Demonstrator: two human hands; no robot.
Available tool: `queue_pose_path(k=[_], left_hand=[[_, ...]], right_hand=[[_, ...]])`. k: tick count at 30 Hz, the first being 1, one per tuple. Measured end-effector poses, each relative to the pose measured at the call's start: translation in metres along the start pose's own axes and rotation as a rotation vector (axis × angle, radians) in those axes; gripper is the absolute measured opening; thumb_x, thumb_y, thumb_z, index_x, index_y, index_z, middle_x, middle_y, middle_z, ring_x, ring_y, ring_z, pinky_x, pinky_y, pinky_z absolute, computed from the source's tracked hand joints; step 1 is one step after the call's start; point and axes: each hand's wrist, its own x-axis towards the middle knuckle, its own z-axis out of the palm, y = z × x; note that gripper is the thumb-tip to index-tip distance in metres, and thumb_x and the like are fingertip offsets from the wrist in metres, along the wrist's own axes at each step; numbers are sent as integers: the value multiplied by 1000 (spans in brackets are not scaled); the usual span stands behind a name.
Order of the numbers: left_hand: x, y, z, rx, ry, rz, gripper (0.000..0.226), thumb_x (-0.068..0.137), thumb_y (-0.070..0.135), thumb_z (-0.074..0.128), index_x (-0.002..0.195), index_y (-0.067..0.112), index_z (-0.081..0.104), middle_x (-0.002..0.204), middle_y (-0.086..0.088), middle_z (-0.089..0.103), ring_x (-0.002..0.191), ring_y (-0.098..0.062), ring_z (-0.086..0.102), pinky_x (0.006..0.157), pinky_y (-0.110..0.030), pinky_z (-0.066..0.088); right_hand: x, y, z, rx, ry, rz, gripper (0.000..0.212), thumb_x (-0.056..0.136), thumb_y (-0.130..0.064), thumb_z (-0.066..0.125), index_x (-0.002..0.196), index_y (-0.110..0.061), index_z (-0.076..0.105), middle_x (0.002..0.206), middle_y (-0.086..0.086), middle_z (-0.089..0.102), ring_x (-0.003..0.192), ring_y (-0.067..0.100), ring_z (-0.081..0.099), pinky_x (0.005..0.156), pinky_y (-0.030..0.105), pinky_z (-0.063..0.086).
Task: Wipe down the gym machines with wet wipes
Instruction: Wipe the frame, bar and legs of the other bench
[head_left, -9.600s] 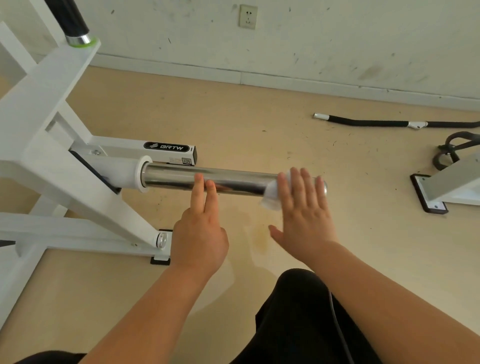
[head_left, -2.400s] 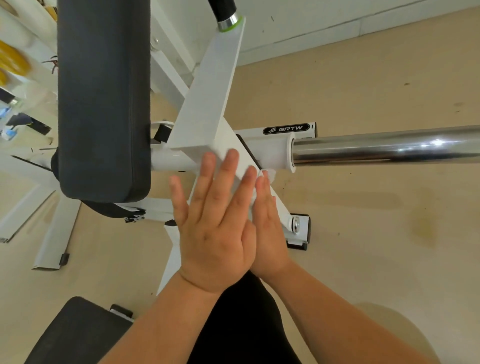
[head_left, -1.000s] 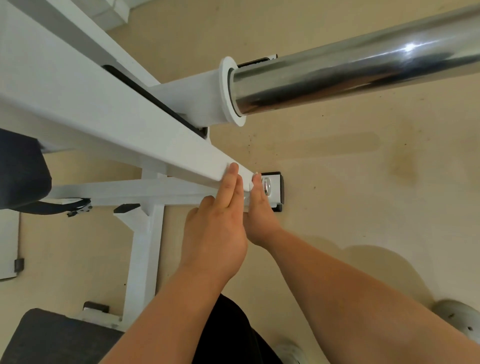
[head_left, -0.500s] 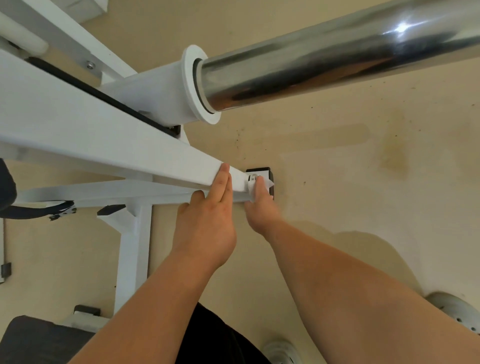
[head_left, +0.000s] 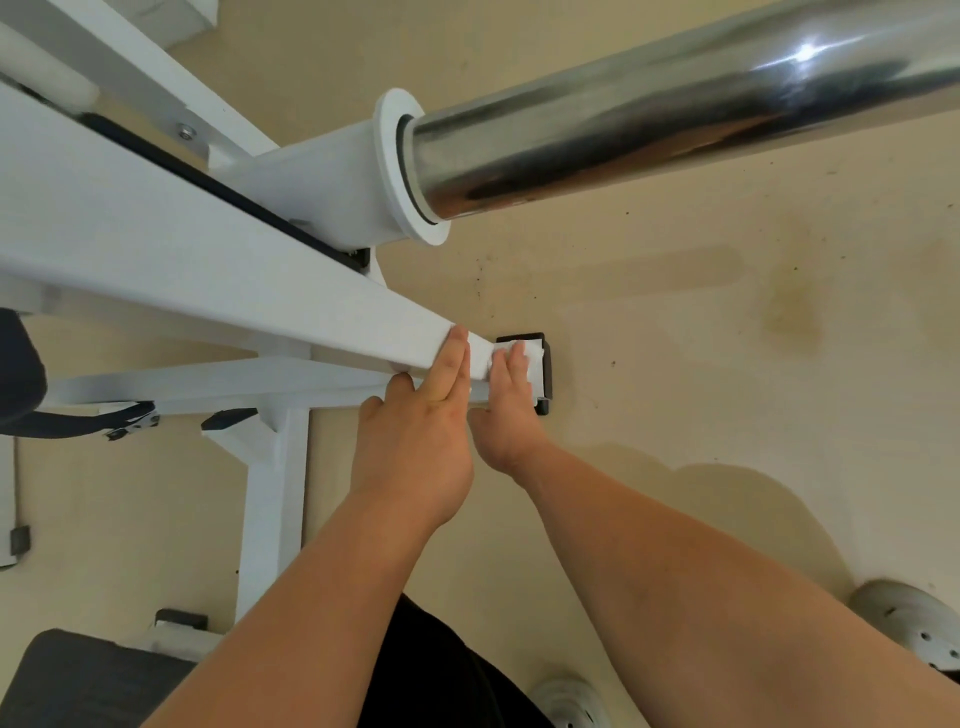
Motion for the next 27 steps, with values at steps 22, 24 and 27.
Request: queue_pose_path(k=[22, 24, 27], left_hand=[[-69, -34, -77, -958, 565, -278, 32, 85, 23, 44, 100, 19, 71, 100, 11, 68, 95, -10, 60, 79, -21, 45], [-76, -32, -84, -1169, 511, -404, 30, 92, 15, 48, 108, 28, 69, 106, 20, 67, 103, -3, 61, 85, -17, 42], [-86, -22, -98, -1504, 451, -462, 35, 97, 13, 52, 104, 43, 69, 100, 30, 71, 101, 7, 63, 84, -18, 46]], right_hand=[[-119, -126, -29, 188, -100, -188, 74, 86, -4, 44, 150, -41, 35, 154, -15, 45, 134, 4, 49, 113, 34, 44], [-141, -148, -36, 185, -72, -214, 83, 82, -4, 42, 159, -35, 30, 163, -12, 35, 148, 5, 34, 123, 40, 32], [-158, -171, -45, 203, -39, -237, 75, 84, 12, 37, 128, -46, 58, 138, 9, 59, 126, 27, 55, 109, 40, 47]])
